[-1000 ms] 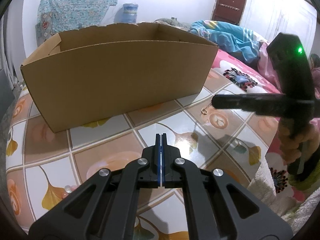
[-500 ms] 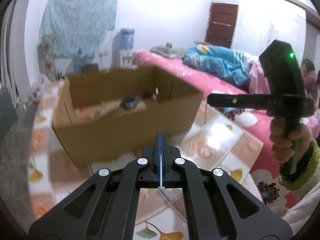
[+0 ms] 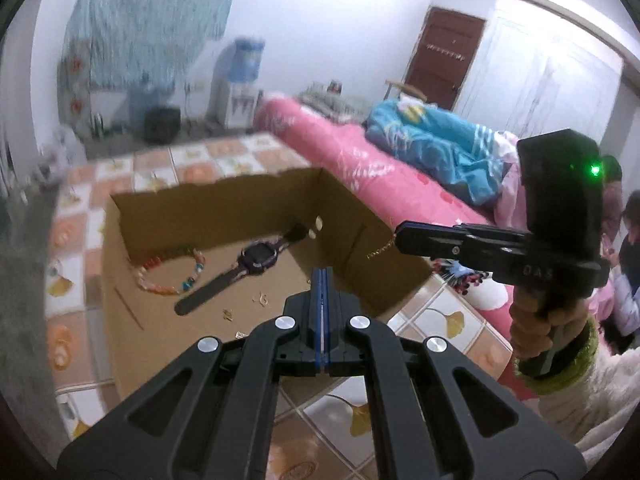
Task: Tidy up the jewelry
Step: 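Carry both held pieces over the box and open both grippers, then withdraw both grippers and reach the left gripper over the pink bead bracelet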
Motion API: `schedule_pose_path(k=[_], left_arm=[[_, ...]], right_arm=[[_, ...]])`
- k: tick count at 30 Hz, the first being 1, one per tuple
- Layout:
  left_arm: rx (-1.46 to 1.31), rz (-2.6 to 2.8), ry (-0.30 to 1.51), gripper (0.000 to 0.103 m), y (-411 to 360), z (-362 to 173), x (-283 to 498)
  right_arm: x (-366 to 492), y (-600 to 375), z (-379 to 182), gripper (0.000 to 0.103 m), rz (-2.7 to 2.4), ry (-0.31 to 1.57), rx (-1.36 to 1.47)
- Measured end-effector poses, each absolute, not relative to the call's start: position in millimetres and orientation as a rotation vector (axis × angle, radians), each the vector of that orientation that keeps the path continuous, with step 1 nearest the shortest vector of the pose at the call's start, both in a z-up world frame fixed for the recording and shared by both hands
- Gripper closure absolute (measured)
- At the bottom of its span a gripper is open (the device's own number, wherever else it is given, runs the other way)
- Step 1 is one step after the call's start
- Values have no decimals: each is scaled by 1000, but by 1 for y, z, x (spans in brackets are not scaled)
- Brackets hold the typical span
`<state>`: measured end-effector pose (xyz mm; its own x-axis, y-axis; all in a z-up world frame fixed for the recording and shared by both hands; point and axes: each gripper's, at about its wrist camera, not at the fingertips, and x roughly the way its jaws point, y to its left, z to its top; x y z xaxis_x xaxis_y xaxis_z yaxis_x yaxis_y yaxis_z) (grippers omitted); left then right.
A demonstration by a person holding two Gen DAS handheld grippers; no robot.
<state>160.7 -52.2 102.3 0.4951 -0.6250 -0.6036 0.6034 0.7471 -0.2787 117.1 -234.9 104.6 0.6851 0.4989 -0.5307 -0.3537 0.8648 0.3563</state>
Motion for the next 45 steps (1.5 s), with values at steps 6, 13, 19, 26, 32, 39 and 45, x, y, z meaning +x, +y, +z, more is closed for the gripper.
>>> schedule_pose_path(k=[6, 13, 19, 26, 32, 39, 45], left_arm=[[2, -721, 885, 103, -70, 65, 201], [-52, -681, 1004, 86, -71, 37, 228], [-55, -646, 997, 62, -64, 35, 228], [-42, -624, 933, 45, -49, 56, 212], [-35, -582, 821, 27, -17, 93, 174], [-81, -467, 754, 15, 41, 109, 121], [-122, -345, 884, 13, 71, 67, 78]], right_arm=[[154, -236, 82, 100, 453, 753, 210], [176, -235, 62, 99, 429, 810, 194], [178, -237, 59, 98, 423, 810, 195], [165, -245, 72, 83, 402, 765, 217], [134, -253, 96, 72, 397, 686, 227], [80, -258, 114, 44, 397, 616, 245], [33, -252, 88, 34, 355, 652, 232]])
